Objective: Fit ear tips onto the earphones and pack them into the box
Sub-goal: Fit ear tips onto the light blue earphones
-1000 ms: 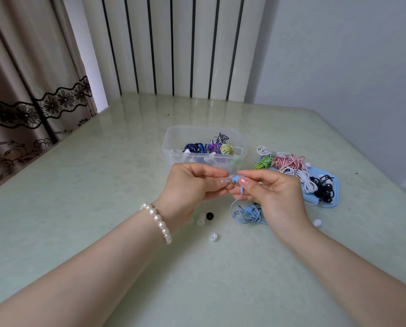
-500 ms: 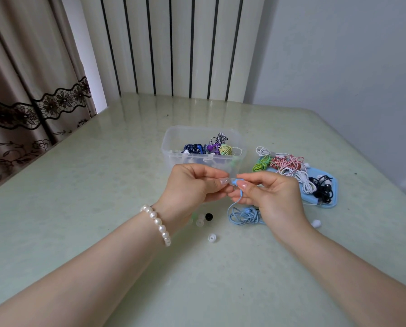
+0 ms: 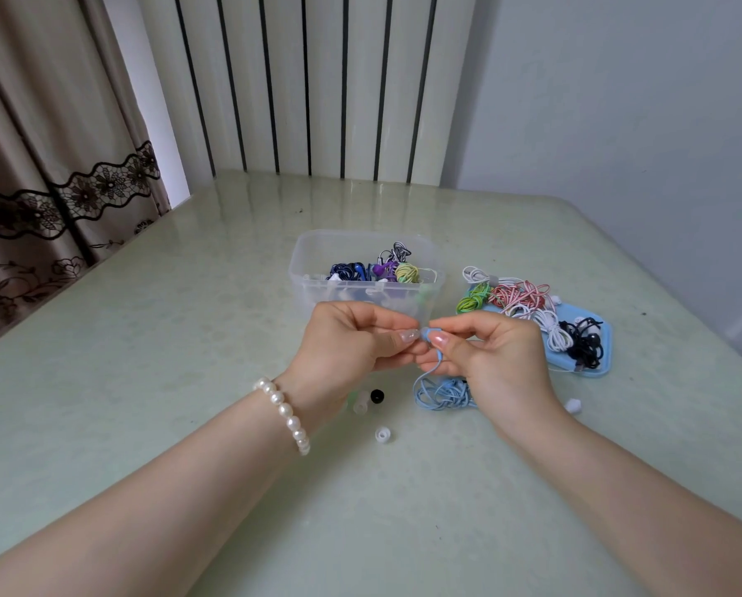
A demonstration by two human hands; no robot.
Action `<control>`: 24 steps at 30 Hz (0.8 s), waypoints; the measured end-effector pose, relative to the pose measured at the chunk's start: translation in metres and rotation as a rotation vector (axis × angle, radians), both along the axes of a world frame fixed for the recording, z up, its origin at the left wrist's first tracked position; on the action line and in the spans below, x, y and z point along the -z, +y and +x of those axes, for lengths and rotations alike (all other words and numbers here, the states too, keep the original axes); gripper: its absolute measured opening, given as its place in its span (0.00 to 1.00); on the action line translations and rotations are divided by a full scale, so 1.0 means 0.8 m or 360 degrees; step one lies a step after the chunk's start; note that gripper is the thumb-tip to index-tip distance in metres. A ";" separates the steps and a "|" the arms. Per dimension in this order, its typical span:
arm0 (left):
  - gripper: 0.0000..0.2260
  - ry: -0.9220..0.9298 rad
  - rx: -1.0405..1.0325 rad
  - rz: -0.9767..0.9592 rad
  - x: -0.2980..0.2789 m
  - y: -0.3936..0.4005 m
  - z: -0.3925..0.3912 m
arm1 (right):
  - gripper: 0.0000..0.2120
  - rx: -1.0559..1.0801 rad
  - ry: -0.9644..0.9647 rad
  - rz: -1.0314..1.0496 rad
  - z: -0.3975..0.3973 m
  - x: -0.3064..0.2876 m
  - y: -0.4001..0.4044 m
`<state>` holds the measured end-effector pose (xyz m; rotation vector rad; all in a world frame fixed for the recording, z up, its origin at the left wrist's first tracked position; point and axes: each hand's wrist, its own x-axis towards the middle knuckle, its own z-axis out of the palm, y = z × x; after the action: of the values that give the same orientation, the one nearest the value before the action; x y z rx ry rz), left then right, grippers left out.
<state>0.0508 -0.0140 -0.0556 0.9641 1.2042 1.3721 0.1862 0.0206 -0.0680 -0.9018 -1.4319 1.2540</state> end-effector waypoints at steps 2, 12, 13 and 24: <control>0.03 -0.0005 0.0003 -0.0004 0.000 0.000 0.001 | 0.10 0.0015 0.0001 0.0013 0.000 0.001 0.000; 0.03 -0.0102 -0.0006 -0.0020 -0.002 -0.002 0.004 | 0.10 0.0148 0.0022 0.0107 -0.003 0.007 -0.001; 0.03 -0.0100 -0.0006 -0.0020 -0.002 -0.002 0.004 | 0.10 0.0162 0.0018 0.0123 -0.003 0.008 -0.001; 0.03 -0.0184 -0.0009 -0.0015 -0.004 -0.006 0.011 | 0.13 0.0244 -0.0044 0.0267 -0.004 0.007 -0.005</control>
<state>0.0595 -0.0188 -0.0527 0.8633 1.1265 1.4058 0.1832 0.0168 -0.0740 -0.8989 -1.4377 0.9959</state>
